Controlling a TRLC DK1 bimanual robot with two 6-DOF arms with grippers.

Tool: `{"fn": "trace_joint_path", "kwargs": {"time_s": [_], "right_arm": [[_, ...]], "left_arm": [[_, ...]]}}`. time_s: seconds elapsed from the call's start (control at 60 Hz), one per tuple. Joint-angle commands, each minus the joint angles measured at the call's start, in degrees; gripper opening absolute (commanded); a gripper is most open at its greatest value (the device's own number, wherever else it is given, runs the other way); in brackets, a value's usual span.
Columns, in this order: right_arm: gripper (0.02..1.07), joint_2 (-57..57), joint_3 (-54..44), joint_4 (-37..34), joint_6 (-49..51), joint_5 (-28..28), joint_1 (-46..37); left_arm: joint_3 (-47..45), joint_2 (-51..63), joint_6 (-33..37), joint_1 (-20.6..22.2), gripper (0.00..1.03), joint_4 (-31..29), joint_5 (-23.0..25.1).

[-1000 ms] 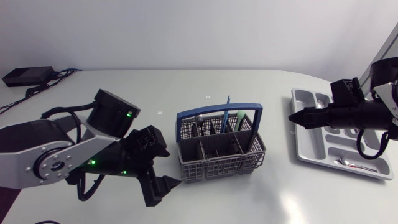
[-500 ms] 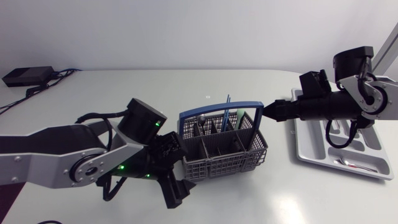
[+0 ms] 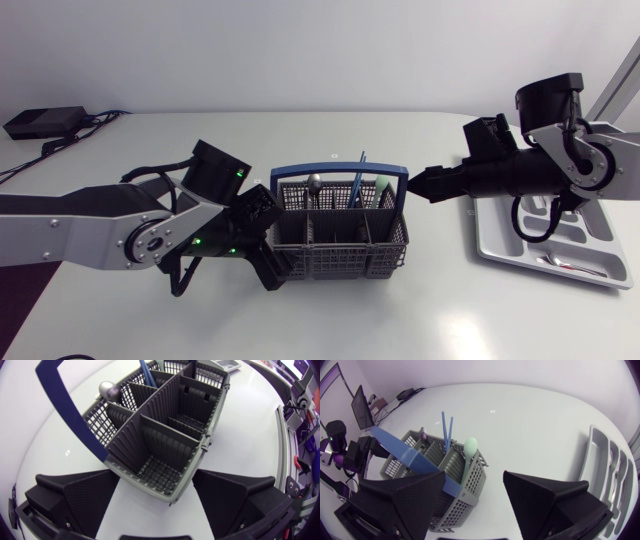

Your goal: Sort the cutlery from the basket into the organizer compartments.

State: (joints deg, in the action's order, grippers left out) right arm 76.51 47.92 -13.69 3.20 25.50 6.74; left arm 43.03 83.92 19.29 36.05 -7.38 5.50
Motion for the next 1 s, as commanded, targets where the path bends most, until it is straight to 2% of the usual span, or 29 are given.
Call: {"fn": "trace_joint_path", "kwargs": {"time_s": [0.0, 0.1, 0.167, 0.2, 0.233, 0.3, 0.4, 0.5, 0.617, 0.683, 0.833, 0.983], "right_arm": [[0.86, -0.1, -1.2, -1.0, 0.4, 1.2, -1.7], [0.86, 0.6, -0.3, -0.5, 1.0, 1.2, -4.8], [0.86, 2.3, 0.6, 0.5, 1.0, 1.1, -6.2], [0.86, 3.9, 1.4, 1.3, 0.9, 1.0, -6.6], [0.83, 5.8, 2.5, 1.7, 0.9, 0.9, -6.8], [0.71, 9.5, 4.5, 2.5, 0.9, 1.2, -6.9], [0.34, 14.8, 7.4, 4.6, 0.0, 2.5, -7.1], [0.07, 19.2, 10.6, 5.4, -0.2, 3.8, -6.7], [0.07, 24.5, 14.6, 5.2, -1.4, 5.5, -5.2], [0.07, 27.3, 16.9, 5.3, -2.3, 7.3, -4.5], [0.07, 33.4, 22.4, 3.3, -3.9, 10.4, -2.8], [0.07, 36.2, 23.9, 2.4, -3.7, 11.2, -1.6]], "left_arm": [[-2.0, 0.0, -0.2, 0.0, 0.98, -0.1, 1.1], [-3.6, -3.5, 0.2, -1.5, 0.97, -1.0, 1.1], [-4.5, -6.1, 0.8, -2.7, 0.93, -2.8, 1.7], [-5.1, -7.3, 0.8, -2.7, 0.88, -3.5, 2.3], [-5.8, -8.3, 0.8, -2.7, 0.76, -4.1, 3.4], [-6.5, -9.7, 0.6, -2.3, 0.59, -4.5, 4.3], [-7.2, -10.6, 0.8, -0.4, 0.48, -5.1, 4.4], [-8.0, -11.1, 2.0, 0.9, 0.40, -4.8, 5.8], [-7.3, -9.4, 1.6, 1.7, 0.22, -4.2, 7.2], [-5.9, -6.6, 1.0, 1.3, 0.15, -4.7, 10.9], [-3.6, -0.7, 0.6, 2.4, 0.08, -4.7, 11.1], [-2.7, 0.2, -0.2, 2.4, 0.06, -4.8, 11.0]]}}
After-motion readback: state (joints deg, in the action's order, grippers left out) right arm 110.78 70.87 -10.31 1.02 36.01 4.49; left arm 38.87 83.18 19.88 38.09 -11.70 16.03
